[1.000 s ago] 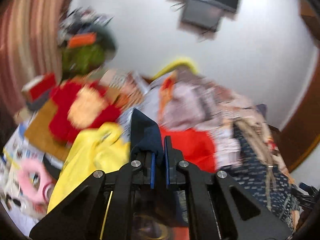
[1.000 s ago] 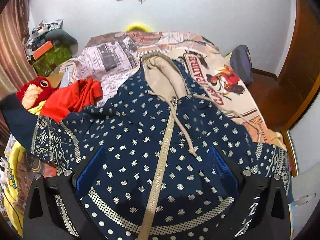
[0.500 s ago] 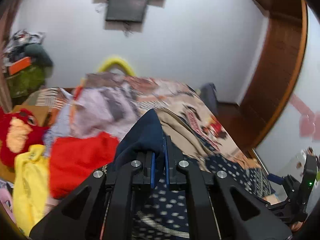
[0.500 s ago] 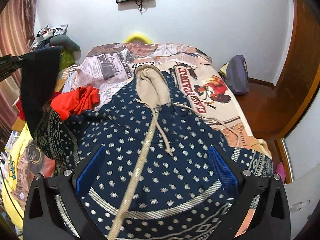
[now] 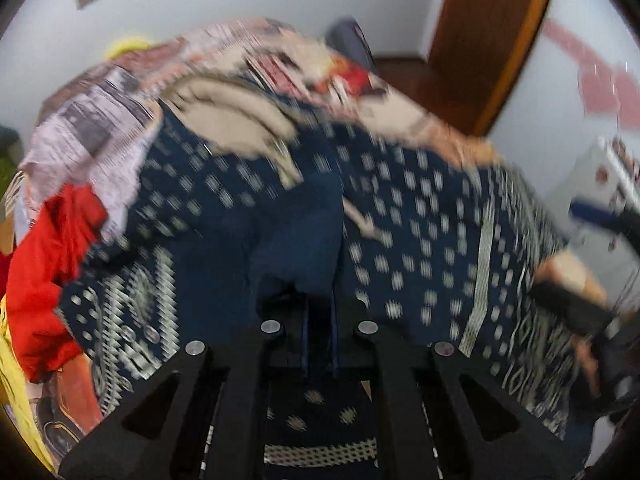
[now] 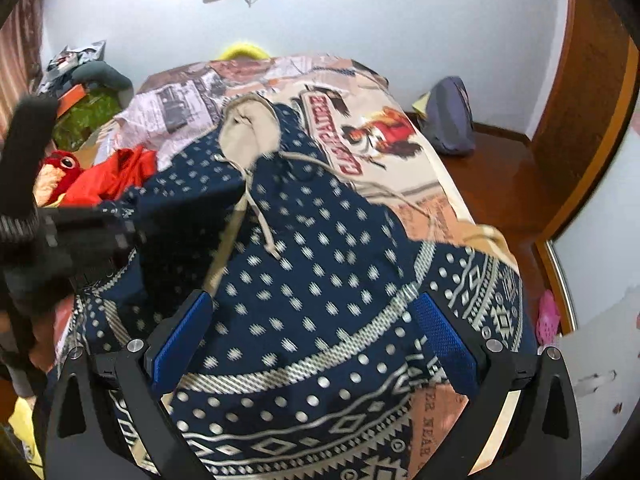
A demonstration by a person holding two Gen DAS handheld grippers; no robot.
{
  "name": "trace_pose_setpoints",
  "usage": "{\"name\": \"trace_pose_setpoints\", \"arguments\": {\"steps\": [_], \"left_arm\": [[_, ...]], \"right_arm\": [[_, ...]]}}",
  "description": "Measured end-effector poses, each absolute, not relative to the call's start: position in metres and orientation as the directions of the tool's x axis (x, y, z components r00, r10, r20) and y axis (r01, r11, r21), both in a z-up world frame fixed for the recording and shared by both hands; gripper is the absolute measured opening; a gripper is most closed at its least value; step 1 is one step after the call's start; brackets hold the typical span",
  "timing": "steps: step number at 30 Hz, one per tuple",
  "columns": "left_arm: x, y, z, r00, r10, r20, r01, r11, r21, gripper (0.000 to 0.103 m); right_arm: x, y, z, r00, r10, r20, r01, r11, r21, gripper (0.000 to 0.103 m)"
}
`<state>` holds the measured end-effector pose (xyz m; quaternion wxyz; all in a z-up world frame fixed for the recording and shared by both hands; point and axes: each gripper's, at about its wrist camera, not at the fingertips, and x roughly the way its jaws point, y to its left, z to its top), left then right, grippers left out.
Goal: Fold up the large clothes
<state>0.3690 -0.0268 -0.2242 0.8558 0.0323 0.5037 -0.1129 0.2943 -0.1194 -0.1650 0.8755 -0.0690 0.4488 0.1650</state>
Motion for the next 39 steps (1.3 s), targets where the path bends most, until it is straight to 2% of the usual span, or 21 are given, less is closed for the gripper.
{"name": "trace_pose_setpoints", "arguments": {"steps": [2, 4, 6, 8, 10, 14, 17, 22, 27, 31, 33, 37, 39], "left_arm": [[0.365, -0.031, -0.234, 0.425, -0.17, -0.889, 0.246, 0.967, -0.068, 0.019], [0.36, -0.029, -0.237, 0.404, -0.187, -0.895, 0.255, 0.963, -0.087, 0.039], [0.353, -0.023, -0.233, 0.411, -0.2, -0.889, 0.248, 0.963, -0.103, 0.046], [0.342, -0.011, -0.224, 0.44, -0.199, -0.876, 0.233, 0.967, -0.102, 0.046], [0.333, 0.003, -0.213, 0.472, -0.171, -0.865, 0.202, 0.976, -0.083, 0.054], [0.313, 0.056, -0.191, 0.524, -0.125, -0.843, 0.118, 0.99, -0.073, 0.056], [0.295, 0.099, -0.183, 0.555, -0.062, -0.829, 0.028, 0.998, -0.056, 0.063], [0.278, 0.16, -0.198, 0.532, 0.04, -0.846, -0.109, 0.994, -0.022, 0.064], [0.261, 0.192, -0.233, 0.47, 0.039, -0.882, -0.175, 0.983, -0.049, 0.064], [0.256, 0.199, -0.265, 0.418, -0.015, -0.908, -0.184, 0.978, -0.101, 0.064], [0.257, 0.198, -0.279, 0.397, -0.026, -0.918, -0.18, 0.978, -0.106, 0.064], [0.262, 0.194, -0.294, 0.38, -0.049, -0.924, -0.182, 0.975, -0.127, 0.064], [0.266, 0.194, -0.298, 0.386, -0.06, -0.921, -0.195, 0.97, -0.144, 0.064]], "right_arm": [[0.293, -0.123, -0.167, 0.536, 0.221, -0.815, -0.344, 0.939, 0.029, 0.101], [0.292, -0.125, -0.167, 0.536, 0.217, -0.816, -0.339, 0.94, 0.027, 0.101], [0.29, -0.125, -0.164, 0.54, 0.215, -0.813, -0.339, 0.941, 0.024, 0.101], [0.289, -0.124, -0.161, 0.545, 0.217, -0.81, -0.34, 0.94, 0.022, 0.101], [0.287, -0.12, -0.155, 0.553, 0.224, -0.802, -0.352, 0.936, 0.019, 0.101], [0.283, -0.105, -0.147, 0.569, 0.238, -0.787, -0.39, 0.921, -0.003, 0.101], [0.282, -0.088, -0.147, 0.568, 0.244, -0.786, -0.427, 0.904, -0.027, 0.101], [0.286, -0.048, -0.163, 0.519, 0.249, -0.818, -0.519, 0.852, -0.07, 0.101], [0.292, 0.0, -0.186, 0.458, 0.258, -0.851, -0.616, 0.782, -0.094, 0.1], [0.301, 0.034, -0.208, 0.432, 0.231, -0.872, -0.658, 0.742, -0.129, 0.099], [0.304, 0.046, -0.219, 0.419, 0.219, -0.881, -0.673, 0.727, -0.14, 0.095], [0.312, 0.063, -0.241, 0.388, 0.178, -0.904, -0.688, 0.709, -0.156, 0.074], [0.314, 0.065, -0.246, 0.376, 0.175, -0.91, -0.689, 0.71, -0.148, 0.07]]}}
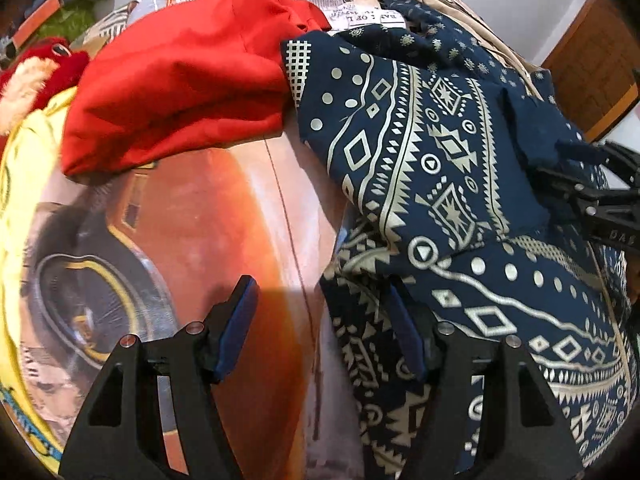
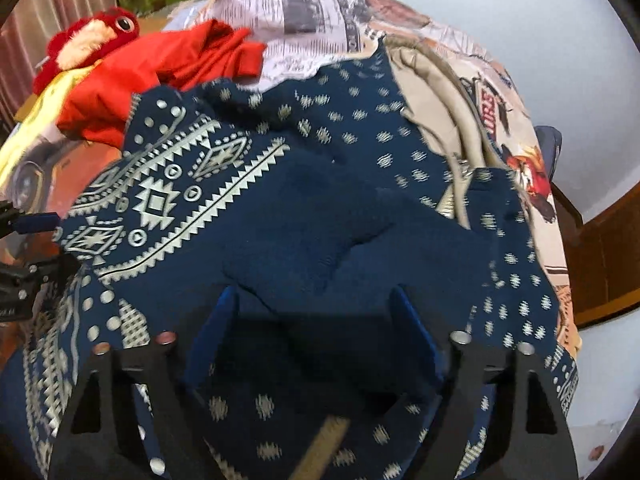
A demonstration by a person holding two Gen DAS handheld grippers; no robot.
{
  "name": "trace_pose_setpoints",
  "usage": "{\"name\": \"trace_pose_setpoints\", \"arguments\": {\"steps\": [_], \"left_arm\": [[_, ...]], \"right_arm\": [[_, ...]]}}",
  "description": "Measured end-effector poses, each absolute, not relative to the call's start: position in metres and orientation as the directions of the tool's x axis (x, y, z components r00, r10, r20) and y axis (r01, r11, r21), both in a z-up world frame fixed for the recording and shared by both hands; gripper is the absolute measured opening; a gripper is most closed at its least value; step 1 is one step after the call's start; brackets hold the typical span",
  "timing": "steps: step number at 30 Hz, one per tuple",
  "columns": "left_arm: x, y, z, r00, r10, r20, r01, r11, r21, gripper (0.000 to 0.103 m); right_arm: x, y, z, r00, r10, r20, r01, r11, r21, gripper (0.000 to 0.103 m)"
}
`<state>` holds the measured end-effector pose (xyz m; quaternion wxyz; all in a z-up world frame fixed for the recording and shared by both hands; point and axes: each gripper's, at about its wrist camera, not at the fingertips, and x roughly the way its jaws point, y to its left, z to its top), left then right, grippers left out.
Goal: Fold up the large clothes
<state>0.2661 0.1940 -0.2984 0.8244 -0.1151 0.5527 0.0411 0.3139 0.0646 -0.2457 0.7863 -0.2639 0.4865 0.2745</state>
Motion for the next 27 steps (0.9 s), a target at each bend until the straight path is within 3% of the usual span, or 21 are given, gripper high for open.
{"name": "trace_pose_setpoints", "arguments": {"steps": [6, 10, 14, 22, 27], "left_arm": [[0.271, 0.205, -0.304, 0.406, -0.054, -0.912, -0.279, 0.943, -0.18, 0.064], [0.27, 0.204, -0.306, 0.414, -0.053, -0.909, -0.319, 0.926, -0.2, 0.065], [0.266, 0.2, -0.303, 0.406, -0.023, -0.914, -0.325, 0.931, -0.167, 0.065], [0.269, 0.193, -0.299, 0.389, 0.063, -0.919, -0.329, 0.941, -0.075, 0.065], [0.264, 0.197, -0.3, 0.39, 0.104, -0.915, -0.373, 0.926, -0.053, 0.07]], "right_arm": [[0.316, 0.068, -0.249, 0.368, 0.226, -0.902, -0.718, 0.685, -0.121, 0.052], [0.325, 0.062, -0.246, 0.389, 0.209, -0.897, -0.691, 0.71, -0.134, 0.012], [0.331, 0.039, -0.217, 0.418, 0.27, -0.867, -0.644, 0.761, -0.073, 0.009], [0.335, -0.047, -0.115, 0.632, 0.343, -0.695, -0.484, 0.875, -0.007, 0.008], [0.349, -0.104, -0.108, 0.659, 0.311, -0.685, -0.363, 0.929, 0.073, 0.008]]}}
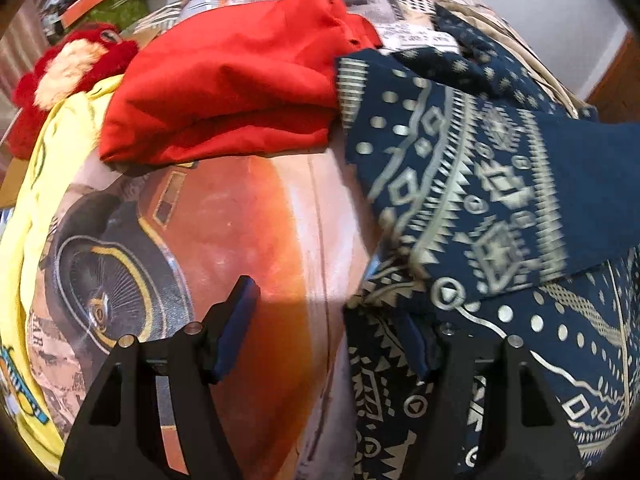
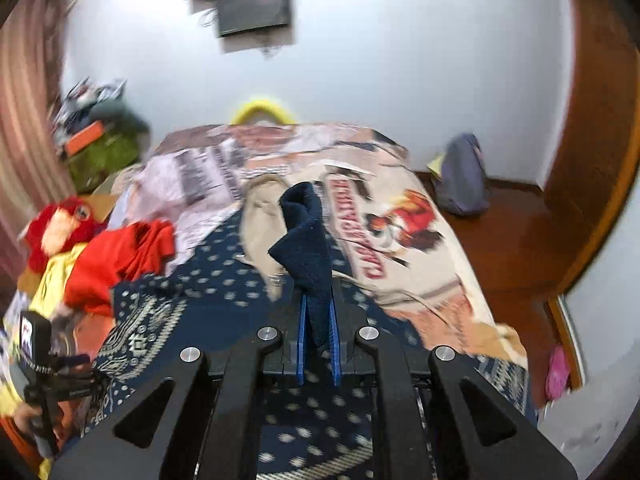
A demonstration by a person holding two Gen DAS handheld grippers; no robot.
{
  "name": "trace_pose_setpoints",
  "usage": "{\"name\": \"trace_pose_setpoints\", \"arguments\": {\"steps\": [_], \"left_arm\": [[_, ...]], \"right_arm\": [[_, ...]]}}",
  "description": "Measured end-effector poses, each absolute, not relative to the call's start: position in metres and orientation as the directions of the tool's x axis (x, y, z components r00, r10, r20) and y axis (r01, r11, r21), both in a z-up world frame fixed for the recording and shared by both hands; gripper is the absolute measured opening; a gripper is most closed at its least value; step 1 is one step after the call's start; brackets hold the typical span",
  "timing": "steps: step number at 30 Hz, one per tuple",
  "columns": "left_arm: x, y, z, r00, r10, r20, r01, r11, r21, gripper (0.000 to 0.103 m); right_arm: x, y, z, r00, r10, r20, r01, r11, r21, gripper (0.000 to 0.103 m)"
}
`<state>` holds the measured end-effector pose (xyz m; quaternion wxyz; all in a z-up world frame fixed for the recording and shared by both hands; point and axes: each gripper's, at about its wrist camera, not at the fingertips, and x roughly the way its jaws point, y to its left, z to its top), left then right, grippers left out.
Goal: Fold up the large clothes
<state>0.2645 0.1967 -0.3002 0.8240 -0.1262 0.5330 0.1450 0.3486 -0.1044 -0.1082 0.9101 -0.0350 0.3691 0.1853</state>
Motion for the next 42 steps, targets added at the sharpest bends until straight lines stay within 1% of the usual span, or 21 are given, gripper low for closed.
{"name": "trace_pose_setpoints", "arguments": {"steps": [4, 7, 10, 13, 17, 19, 20, 24, 27, 29, 32, 36, 38, 42], "left_arm": [[0.261, 0.207, -0.299, 0.408, 0.133, -0.903, -0.432, 0.899, -0.063, 0.078], [0.258, 0.21, -0.3, 0.411, 0.132, -0.902, -0.451, 0.89, -0.075, 0.079], [0.257, 0.211, -0.301, 0.406, 0.129, -0.905, -0.46, 0.884, -0.081, 0.079], [0.26, 0.208, -0.303, 0.392, 0.141, -0.909, -0.452, 0.89, -0.057, 0.082], [0.26, 0.205, -0.303, 0.379, 0.147, -0.914, -0.427, 0.904, -0.031, 0.082], [0.257, 0.202, -0.3, 0.371, 0.153, -0.916, -0.411, 0.911, -0.014, 0.082], [0.257, 0.201, -0.299, 0.366, 0.158, -0.917, -0.404, 0.915, -0.003, 0.082], [0.248, 0.193, -0.289, 0.354, 0.202, -0.913, -0.357, 0.932, 0.068, 0.082], [0.241, 0.187, -0.273, 0.375, 0.216, -0.902, -0.315, 0.944, 0.095, 0.082], [0.237, 0.182, -0.261, 0.397, 0.223, -0.89, -0.294, 0.95, 0.107, 0.082], [0.235, 0.173, -0.239, 0.44, 0.229, -0.868, -0.265, 0.957, 0.119, 0.082], [0.24, 0.158, -0.205, 0.514, 0.214, -0.83, -0.235, 0.966, 0.104, 0.082], [0.245, 0.151, -0.19, 0.548, 0.196, -0.813, -0.22, 0.972, 0.086, 0.082], [0.263, 0.13, -0.163, 0.613, 0.156, -0.775, -0.174, 0.983, 0.06, 0.082]], "right_arm": [[0.35, -0.13, -0.143, 0.597, 0.286, -0.749, -0.312, 0.943, 0.112, 0.008], [0.348, -0.143, -0.176, 0.53, 0.277, -0.802, -0.292, 0.947, 0.134, 0.008], [0.347, -0.157, -0.202, 0.471, 0.285, -0.834, -0.266, 0.948, 0.174, 0.009], [0.347, -0.168, -0.217, 0.425, 0.302, -0.853, -0.239, 0.947, 0.216, 0.009], [0.344, -0.179, -0.227, 0.384, 0.296, -0.874, -0.22, 0.949, 0.225, 0.01], [0.341, -0.18, -0.23, 0.361, 0.278, -0.89, -0.222, 0.953, 0.208, 0.012], [0.34, -0.181, -0.23, 0.357, 0.262, -0.897, -0.224, 0.956, 0.191, 0.014], [0.332, -0.183, -0.224, 0.351, 0.195, -0.916, -0.234, 0.965, 0.115, 0.021], [0.326, -0.189, -0.214, 0.367, 0.181, -0.912, -0.237, 0.967, 0.096, 0.027], [0.321, -0.195, -0.203, 0.394, 0.18, -0.901, -0.232, 0.968, 0.092, 0.035], [0.315, -0.203, -0.182, 0.449, 0.179, -0.875, -0.217, 0.972, 0.088, 0.041], [0.31, -0.215, -0.151, 0.523, 0.178, -0.834, -0.193, 0.977, 0.087, 0.044], [0.309, -0.223, -0.136, 0.562, 0.172, -0.809, -0.175, 0.981, 0.087, 0.05], [0.306, -0.238, -0.111, 0.634, 0.144, -0.76, -0.13, 0.988, 0.079, 0.055]]}}
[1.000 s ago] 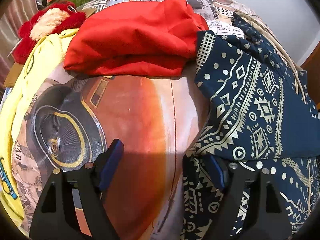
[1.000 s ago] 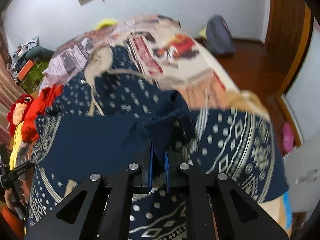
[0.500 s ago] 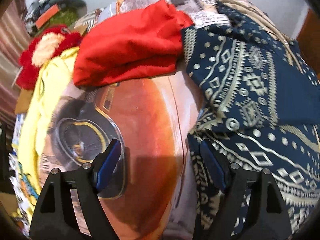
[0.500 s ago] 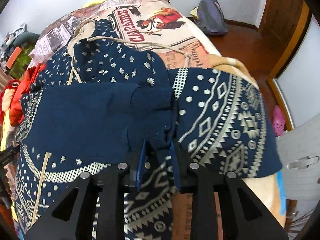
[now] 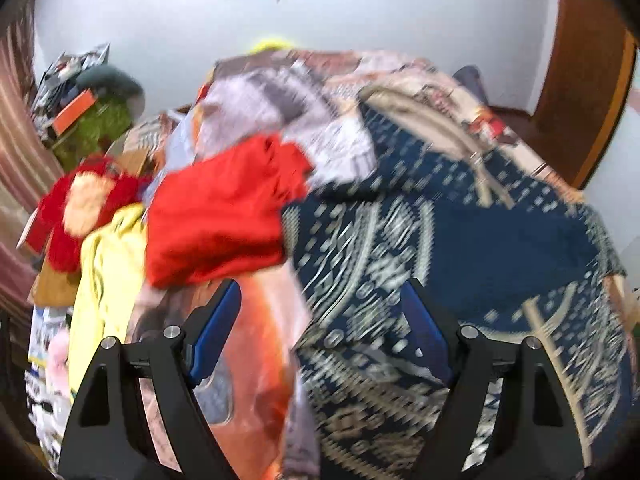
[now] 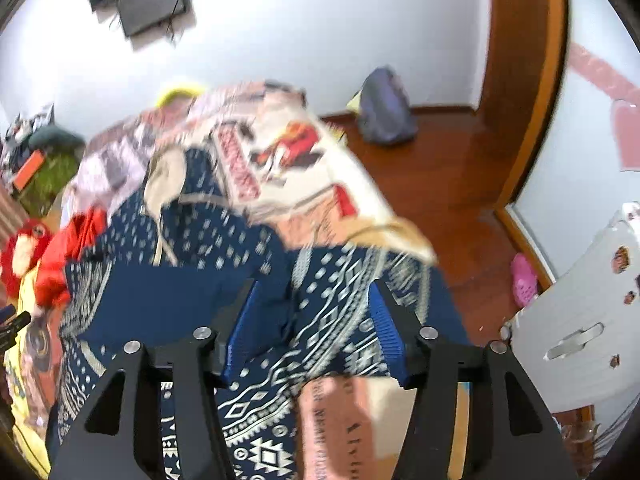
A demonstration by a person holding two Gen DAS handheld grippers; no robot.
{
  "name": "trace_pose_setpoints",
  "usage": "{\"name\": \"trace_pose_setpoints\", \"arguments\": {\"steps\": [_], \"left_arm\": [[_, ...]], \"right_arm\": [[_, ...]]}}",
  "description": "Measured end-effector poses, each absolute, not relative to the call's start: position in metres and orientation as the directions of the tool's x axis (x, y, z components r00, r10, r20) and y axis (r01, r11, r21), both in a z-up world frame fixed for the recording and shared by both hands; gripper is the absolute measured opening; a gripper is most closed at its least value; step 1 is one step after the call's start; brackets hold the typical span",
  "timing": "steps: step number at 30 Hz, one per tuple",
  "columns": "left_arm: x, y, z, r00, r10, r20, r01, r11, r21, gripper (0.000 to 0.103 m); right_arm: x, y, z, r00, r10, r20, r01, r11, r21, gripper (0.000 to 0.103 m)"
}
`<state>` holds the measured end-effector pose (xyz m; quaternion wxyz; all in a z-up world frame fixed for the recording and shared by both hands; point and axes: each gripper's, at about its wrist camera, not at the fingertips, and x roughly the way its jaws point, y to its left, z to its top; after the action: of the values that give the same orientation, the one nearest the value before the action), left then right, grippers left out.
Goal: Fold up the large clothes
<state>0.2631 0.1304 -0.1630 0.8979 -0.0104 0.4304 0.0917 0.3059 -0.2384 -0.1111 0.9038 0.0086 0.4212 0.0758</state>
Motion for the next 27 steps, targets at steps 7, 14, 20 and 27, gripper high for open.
{"name": "trace_pose_setpoints", "arguments": {"steps": [7, 14, 20, 27], "left_arm": [[0.296, 0.094, -0.152, 0.655, 0.071, -0.752, -0.107, 0.994, 0.001, 0.083], [0.32, 0.058, -0.178, 0.613, 0.012, -0.79, -0.038, 0.999, -0.014, 0.083], [0.331, 0.044, -0.201, 0.576, 0.009, -0.817, -0.013, 1.0, 0.002, 0.083], [0.338, 0.054, -0.219, 0.541, 0.008, -0.841, -0.053, 0.998, -0.024, 0.083]], "right_arm": [[0.304, -0.284, -0.12, 0.62, 0.098, -0.779, -0.032, 0.995, 0.1, 0.066], [0.313, -0.335, -0.197, 0.441, 0.197, -0.875, 0.131, 0.951, 0.28, 0.066], [0.317, -0.371, -0.255, 0.374, 0.321, -0.87, 0.32, 0.836, 0.446, 0.066], [0.336, -0.373, -0.265, 0.416, 0.304, -0.857, 0.363, 0.809, 0.463, 0.069]]}}
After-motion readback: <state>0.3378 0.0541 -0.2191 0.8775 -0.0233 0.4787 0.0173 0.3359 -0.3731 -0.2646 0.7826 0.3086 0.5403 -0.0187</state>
